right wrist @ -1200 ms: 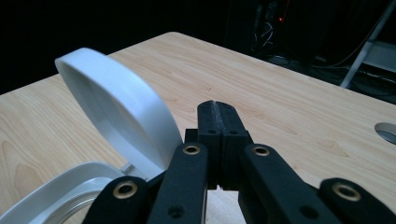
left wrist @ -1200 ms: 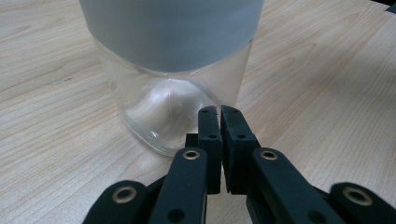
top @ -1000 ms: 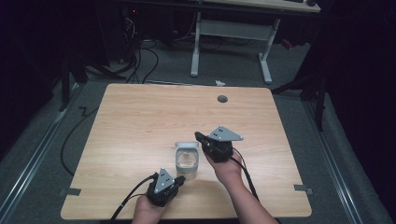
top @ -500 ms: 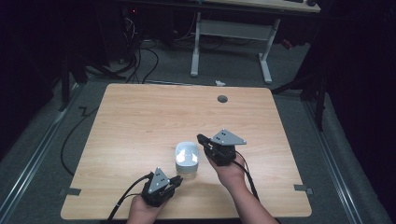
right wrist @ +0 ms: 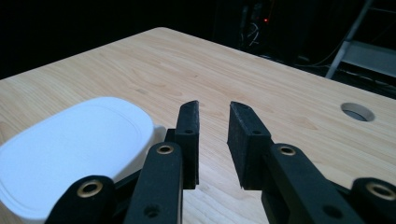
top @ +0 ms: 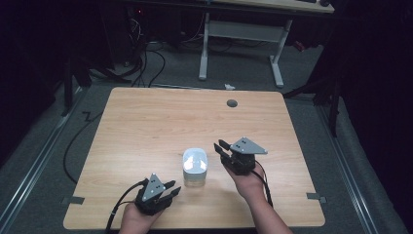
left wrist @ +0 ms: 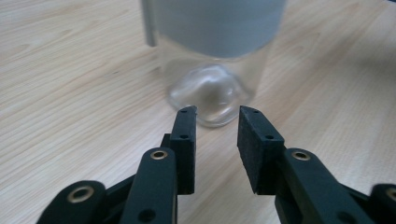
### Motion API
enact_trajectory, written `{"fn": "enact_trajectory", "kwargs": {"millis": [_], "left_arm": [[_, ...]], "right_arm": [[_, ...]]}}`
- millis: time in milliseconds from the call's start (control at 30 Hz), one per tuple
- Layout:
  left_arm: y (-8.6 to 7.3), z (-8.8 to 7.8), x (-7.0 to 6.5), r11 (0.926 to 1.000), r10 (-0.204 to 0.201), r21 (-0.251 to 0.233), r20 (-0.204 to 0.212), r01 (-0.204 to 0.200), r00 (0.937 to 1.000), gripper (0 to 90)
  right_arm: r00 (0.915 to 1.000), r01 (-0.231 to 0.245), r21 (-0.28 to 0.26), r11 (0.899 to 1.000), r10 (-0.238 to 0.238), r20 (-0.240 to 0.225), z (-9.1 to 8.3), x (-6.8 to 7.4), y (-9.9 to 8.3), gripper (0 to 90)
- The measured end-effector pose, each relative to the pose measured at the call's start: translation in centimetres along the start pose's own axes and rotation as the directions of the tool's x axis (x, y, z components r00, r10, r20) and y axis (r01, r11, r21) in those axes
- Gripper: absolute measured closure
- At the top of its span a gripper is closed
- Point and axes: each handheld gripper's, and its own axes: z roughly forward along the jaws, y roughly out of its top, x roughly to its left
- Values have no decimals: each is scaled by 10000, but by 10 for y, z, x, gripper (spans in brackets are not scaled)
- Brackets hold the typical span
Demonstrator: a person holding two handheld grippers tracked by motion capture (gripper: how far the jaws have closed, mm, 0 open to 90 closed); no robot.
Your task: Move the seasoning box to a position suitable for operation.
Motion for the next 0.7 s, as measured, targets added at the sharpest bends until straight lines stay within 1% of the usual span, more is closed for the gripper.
{"fn": "enact_trajectory", "kwargs": {"millis": [33, 100, 133, 200, 267, 300, 333, 367, 433, 467, 500, 533, 600, 633, 667, 700], "left_arm": [[2, -1, 3, 10000, 2, -22, -72, -3, 10000, 669], [5, -3, 9, 9998, -140, -141, -167, 138, 9998, 659], [8, -4, 13, 9997, -144, -223, -255, 139, 9996, 652], [10, -4, 15, 9994, -224, -278, -244, 217, 9995, 644], [12, -5, 20, 9993, -242, -294, -269, 234, 9993, 611], [13, -4, 23, 9992, -251, -325, -315, 241, 9992, 611], [15, -3, 27, 9991, -220, -367, -417, 205, 9989, 599], [15, -3, 27, 9991, -220, -367, -417, 205, 9989, 594], [17, -3, 31, 9989, -203, -429, -566, 179, 9982, 588], [19, -2, 34, 9980, -375, -523, -618, 343, 9974, 575], [19, -2, 34, 9980, -375, -523, -618, 343, 9974, 566], [19, -2, 36, 9976, -419, -571, -627, 384, 9972, 566], [19, -1, 38, 9962, -583, -684, -672, 537, 9960, 554], [19, -1, 38, 9962, -583, -684, -672, 537, 9960, 554], [17, 1, 39, 9968, -448, -702, -784, 394, 9959, 550], [17, 1, 39, 9968, -448, -702, -784, 394, 9959, 547]], "right_arm": [[9999, 11, -18, 10000, -10, 104, -2, -1, -2, 730], [9998, -94, -33, 10000, 94, 188, -7, -6, -5, 723], [9995, -172, -54, 9998, 174, 258, -11, -11, -9, 726], [9994, -205, -79, 9998, 207, 275, -13, -13, -11, 734], [9984, -286, -11, 9996, 286, 488, -18, -21, -20, 735], [9984, -286, -11, 9996, 286, 488, -18, -21, -20, 735], [9965, -419, 178, 9990, 405, 729, -21, -26, -27, 735], [9965, -419, 178, 9990, 405, 729, -21, -26, -27, 735], [9942, -571, 315, 9979, 540, 932, -23, -30, -34, 734], [9918, -878, 541, 9947, 822, 983, -26, -36, -43, 734], [9908, -1002, 622, 9930, 939, 974, -27, -39, -47, 725], [9908, -1002, 622, 9930, 939, 974, -27, -39, -47, 725], [9883, -1161, 843, 9897, 1066, 1095, -31, -48, -58, 694], [9883, -1161, 843, 9897, 1066, 1095, -31, -48, -58, 694], [9868, -1232, 943, 9879, 1119, 1171, -34, -52, -65, 679], [9868, -1232, 943, 9879, 1119, 1171, -34, -52, -65, 679]]}}
